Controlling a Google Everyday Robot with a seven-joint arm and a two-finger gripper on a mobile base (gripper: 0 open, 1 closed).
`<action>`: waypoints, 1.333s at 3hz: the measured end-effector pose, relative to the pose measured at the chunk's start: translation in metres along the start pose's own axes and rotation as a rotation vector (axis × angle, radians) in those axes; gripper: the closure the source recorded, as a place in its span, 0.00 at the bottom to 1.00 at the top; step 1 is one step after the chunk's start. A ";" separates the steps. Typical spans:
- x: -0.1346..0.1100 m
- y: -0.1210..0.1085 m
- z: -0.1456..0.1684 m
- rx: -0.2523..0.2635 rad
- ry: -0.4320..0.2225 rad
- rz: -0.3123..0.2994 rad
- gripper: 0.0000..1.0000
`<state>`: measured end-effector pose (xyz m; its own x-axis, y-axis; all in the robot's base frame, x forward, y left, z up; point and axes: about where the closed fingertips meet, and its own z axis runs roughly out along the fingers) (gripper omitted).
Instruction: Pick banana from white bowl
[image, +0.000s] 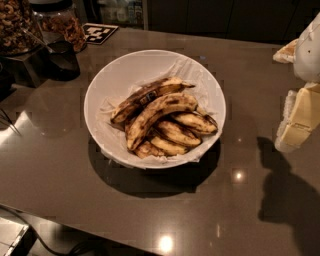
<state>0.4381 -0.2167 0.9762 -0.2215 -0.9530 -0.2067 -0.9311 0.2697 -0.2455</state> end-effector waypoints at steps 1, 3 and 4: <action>0.000 0.000 0.000 0.000 0.000 0.000 0.00; -0.027 0.008 -0.013 0.046 0.047 -0.092 0.00; -0.050 0.017 -0.013 0.021 0.057 -0.183 0.00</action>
Offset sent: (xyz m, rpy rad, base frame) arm -0.0041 0.0138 0.0109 -0.0625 -0.0405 0.0453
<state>0.4292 -0.1664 0.9948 -0.0654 -0.9925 -0.1033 -0.9512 0.0932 -0.2942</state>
